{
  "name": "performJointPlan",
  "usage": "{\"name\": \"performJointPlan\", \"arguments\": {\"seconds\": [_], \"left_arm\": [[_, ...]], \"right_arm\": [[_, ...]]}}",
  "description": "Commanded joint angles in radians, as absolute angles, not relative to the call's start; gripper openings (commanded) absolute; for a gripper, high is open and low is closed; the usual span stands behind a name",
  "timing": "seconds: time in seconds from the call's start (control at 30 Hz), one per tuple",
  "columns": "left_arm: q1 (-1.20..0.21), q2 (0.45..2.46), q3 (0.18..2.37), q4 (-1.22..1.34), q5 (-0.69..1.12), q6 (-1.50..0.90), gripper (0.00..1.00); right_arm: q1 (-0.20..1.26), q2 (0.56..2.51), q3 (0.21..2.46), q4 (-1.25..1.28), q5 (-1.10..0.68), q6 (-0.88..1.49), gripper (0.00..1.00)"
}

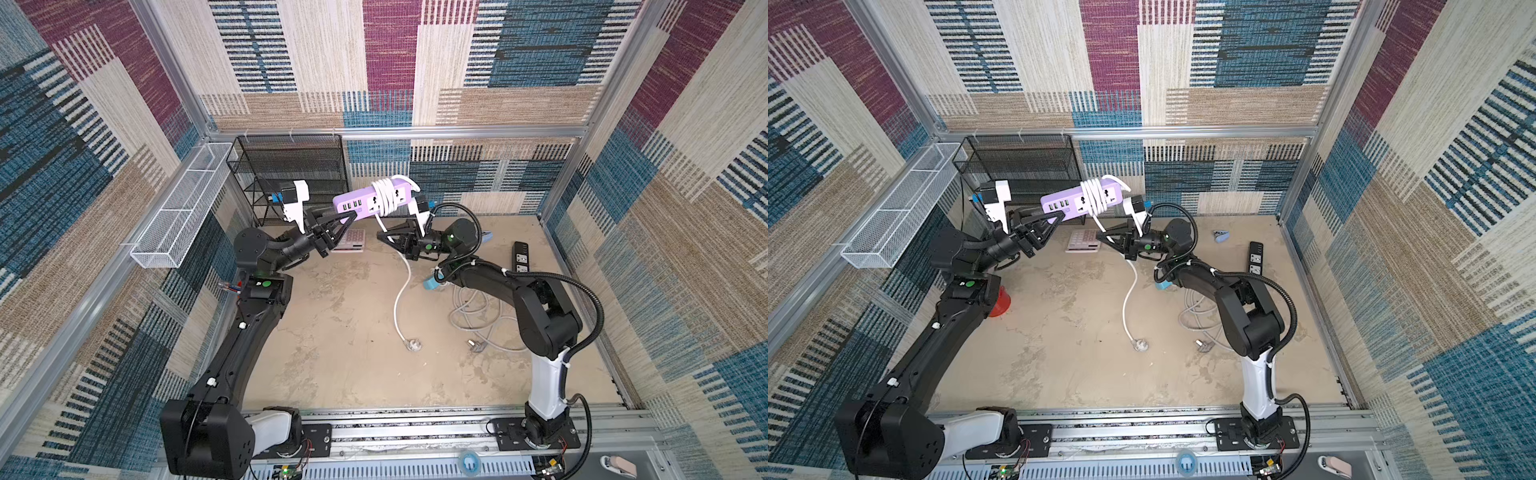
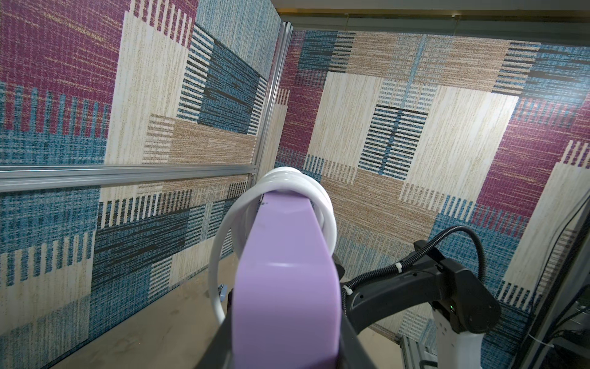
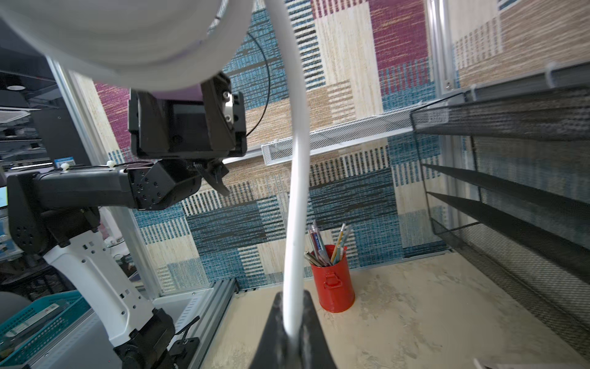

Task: Unwrap the cord wrapped around the power strip
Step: Unwrap the power cord from the power strip.

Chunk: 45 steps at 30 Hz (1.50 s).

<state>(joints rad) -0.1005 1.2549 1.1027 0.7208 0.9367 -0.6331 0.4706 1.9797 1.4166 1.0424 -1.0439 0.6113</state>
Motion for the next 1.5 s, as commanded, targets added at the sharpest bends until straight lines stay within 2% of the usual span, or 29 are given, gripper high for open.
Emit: {"name": "performJointPlan", "arguments": {"seconds": [0.0, 0.43, 0.57, 0.9, 1.13, 1.47], "left_arm": [[-0.100, 1.261, 1.118, 0.806, 0.951, -0.680, 0.00], [-0.110, 1.297, 1.129, 0.790, 0.975, -0.675, 0.00], [-0.109, 1.280, 1.127, 0.725, 0.951, -0.619, 0.00], [-0.103, 1.233, 1.123, 0.526, 0.820, -0.466, 0.00], [-0.079, 1.225, 1.105, 0.551, 0.761, -0.483, 0.00], [-0.072, 1.244, 1.097, 0.694, 0.798, -0.586, 0.00]], "right_arm": [[0.423, 1.966, 1.469, 0.986, -1.025, 0.574, 0.00], [0.307, 2.054, 1.913, 0.643, -1.033, 0.430, 0.00], [0.295, 1.996, 1.938, 0.541, -1.024, 0.348, 0.00], [0.291, 1.689, 1.649, 0.342, -0.957, 0.114, 0.00], [0.293, 1.528, 1.368, 0.293, -0.976, 0.082, 0.00], [0.339, 1.528, 1.075, 0.390, -0.981, 0.156, 0.00]]}}
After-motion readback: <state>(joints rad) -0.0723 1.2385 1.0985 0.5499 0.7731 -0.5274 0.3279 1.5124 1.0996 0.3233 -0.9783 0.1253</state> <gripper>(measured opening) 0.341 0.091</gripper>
